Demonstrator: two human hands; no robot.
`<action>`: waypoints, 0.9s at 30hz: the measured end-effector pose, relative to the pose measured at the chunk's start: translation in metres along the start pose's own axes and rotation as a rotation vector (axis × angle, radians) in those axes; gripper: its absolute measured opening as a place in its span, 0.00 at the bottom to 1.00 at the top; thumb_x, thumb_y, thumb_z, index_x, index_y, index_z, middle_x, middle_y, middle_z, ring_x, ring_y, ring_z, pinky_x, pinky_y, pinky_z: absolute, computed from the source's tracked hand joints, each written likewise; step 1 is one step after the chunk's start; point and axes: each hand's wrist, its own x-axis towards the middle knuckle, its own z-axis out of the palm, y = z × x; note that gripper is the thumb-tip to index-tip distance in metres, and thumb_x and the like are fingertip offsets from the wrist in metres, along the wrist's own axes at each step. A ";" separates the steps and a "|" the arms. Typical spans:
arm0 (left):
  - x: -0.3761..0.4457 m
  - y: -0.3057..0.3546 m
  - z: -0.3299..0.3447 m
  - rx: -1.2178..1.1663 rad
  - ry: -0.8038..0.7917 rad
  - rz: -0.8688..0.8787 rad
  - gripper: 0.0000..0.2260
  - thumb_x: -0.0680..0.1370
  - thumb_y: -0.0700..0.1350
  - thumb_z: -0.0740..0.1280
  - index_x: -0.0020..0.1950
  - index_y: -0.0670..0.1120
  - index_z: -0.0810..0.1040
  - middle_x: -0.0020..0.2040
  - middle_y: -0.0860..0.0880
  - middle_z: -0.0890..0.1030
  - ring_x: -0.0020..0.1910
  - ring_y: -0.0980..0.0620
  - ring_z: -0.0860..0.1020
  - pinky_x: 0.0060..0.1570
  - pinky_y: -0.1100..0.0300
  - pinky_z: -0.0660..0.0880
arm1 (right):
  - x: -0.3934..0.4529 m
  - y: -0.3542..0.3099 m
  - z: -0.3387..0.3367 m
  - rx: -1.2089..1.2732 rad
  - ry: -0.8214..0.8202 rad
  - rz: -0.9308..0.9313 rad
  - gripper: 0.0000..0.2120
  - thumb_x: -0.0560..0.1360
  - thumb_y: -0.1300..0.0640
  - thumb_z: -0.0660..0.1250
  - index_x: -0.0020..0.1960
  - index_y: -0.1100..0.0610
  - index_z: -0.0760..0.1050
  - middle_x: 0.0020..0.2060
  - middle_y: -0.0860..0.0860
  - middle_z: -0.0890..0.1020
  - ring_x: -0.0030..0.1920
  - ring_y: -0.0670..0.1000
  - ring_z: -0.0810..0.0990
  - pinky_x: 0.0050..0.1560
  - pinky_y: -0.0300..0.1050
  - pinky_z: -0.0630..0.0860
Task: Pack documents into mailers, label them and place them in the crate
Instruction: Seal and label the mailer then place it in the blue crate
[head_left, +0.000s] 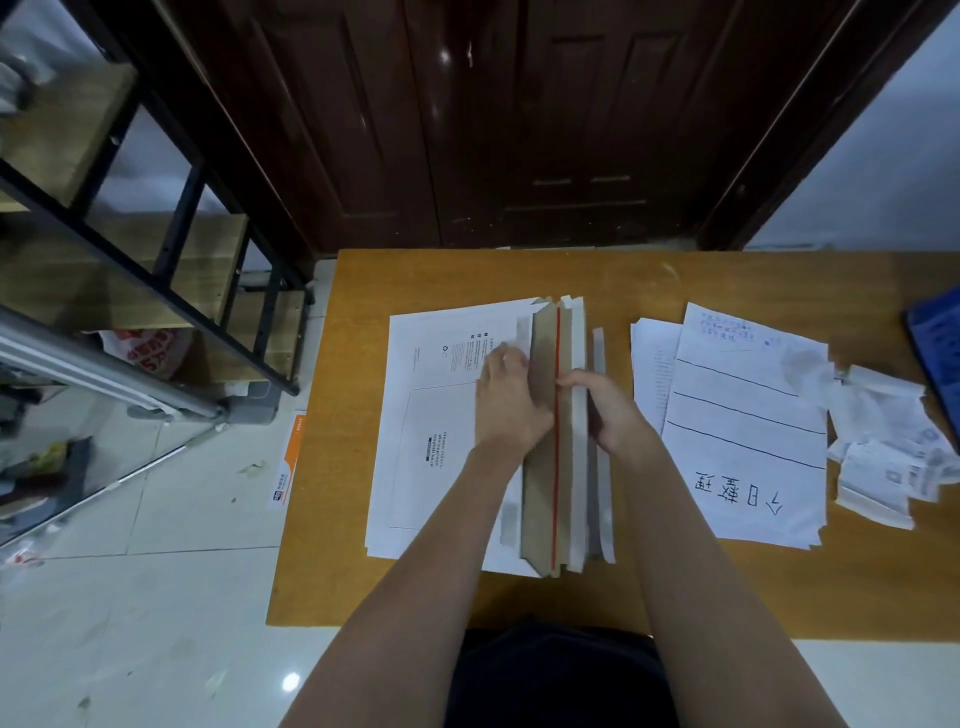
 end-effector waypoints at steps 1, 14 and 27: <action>-0.001 0.004 0.001 0.008 0.040 0.023 0.21 0.71 0.38 0.68 0.63 0.41 0.68 0.63 0.43 0.70 0.62 0.42 0.71 0.61 0.49 0.71 | 0.000 0.000 0.001 -0.007 -0.015 -0.012 0.24 0.61 0.54 0.70 0.57 0.59 0.80 0.50 0.58 0.84 0.54 0.60 0.81 0.61 0.55 0.75; -0.005 0.020 -0.017 0.081 0.265 0.030 0.18 0.78 0.35 0.61 0.66 0.48 0.73 0.56 0.47 0.81 0.51 0.47 0.81 0.48 0.55 0.78 | 0.004 -0.013 0.007 -0.499 0.422 -0.229 0.23 0.72 0.63 0.67 0.66 0.60 0.69 0.61 0.58 0.76 0.61 0.59 0.74 0.58 0.47 0.72; 0.005 0.019 -0.005 -0.009 0.336 0.082 0.18 0.78 0.32 0.60 0.67 0.43 0.75 0.67 0.44 0.75 0.66 0.44 0.74 0.64 0.47 0.71 | -0.014 -0.025 0.042 -1.073 0.478 -0.659 0.09 0.74 0.63 0.66 0.54 0.58 0.77 0.52 0.55 0.80 0.51 0.56 0.79 0.48 0.44 0.74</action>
